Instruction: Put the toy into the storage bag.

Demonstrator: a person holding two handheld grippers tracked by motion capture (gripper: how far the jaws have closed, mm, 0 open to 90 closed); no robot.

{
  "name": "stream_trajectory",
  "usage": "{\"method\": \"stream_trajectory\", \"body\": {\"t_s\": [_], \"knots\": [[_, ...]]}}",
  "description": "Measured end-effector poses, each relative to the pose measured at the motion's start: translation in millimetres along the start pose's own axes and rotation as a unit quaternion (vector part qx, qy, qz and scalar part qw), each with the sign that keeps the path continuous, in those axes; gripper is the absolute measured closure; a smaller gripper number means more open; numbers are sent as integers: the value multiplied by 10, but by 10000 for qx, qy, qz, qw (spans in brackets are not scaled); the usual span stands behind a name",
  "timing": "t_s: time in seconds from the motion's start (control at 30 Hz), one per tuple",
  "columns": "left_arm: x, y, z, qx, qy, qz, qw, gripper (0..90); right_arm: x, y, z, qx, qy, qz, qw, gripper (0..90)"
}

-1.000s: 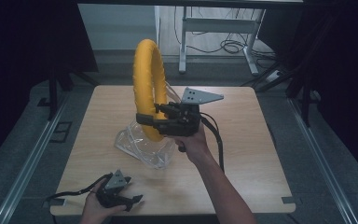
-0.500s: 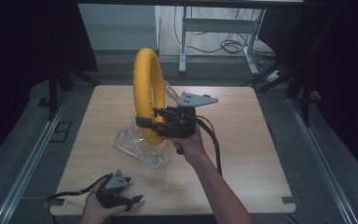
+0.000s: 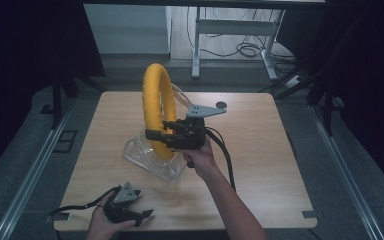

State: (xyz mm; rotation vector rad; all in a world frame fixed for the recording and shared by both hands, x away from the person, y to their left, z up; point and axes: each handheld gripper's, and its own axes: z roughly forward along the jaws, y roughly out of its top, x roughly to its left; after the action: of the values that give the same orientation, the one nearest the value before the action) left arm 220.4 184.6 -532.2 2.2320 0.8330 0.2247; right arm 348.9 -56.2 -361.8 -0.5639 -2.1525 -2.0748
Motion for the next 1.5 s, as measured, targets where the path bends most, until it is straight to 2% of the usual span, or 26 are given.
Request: {"method": "stream_trajectory", "body": {"t_s": [0.17,0.47,0.67,0.93,1.03,1.27,1.37,1.5], "knots": [[3,-1,0,28,1,30,10000,191,-103,-111,22,45,-40,150,9999,508],[-3,-3,3,10,-10,11,10000,191,-111,-186,42,163,-68,111,9998,507],[0,-4,6,45,-5,40,10000,191,-128,-258,51,219,-69,172,9996,507],[1,-6,5,73,-2,67,10000,191,-200,-441,86,386,-115,302,9987,505],[2,-4,-1,65,5,64,10000,191,-227,-467,85,368,-130,346,9986,501],[1,-5,6,74,-10,64,10000,191,-165,-431,42,434,-528,-117,9976,450],[2,-4,7,70,-10,58,10000,191,-141,-426,29,482,-708,-288,9959,385],[2,-6,11,97,-6,73,9999,192,-115,-435,15,500,-809,-340,9949,301]]}}
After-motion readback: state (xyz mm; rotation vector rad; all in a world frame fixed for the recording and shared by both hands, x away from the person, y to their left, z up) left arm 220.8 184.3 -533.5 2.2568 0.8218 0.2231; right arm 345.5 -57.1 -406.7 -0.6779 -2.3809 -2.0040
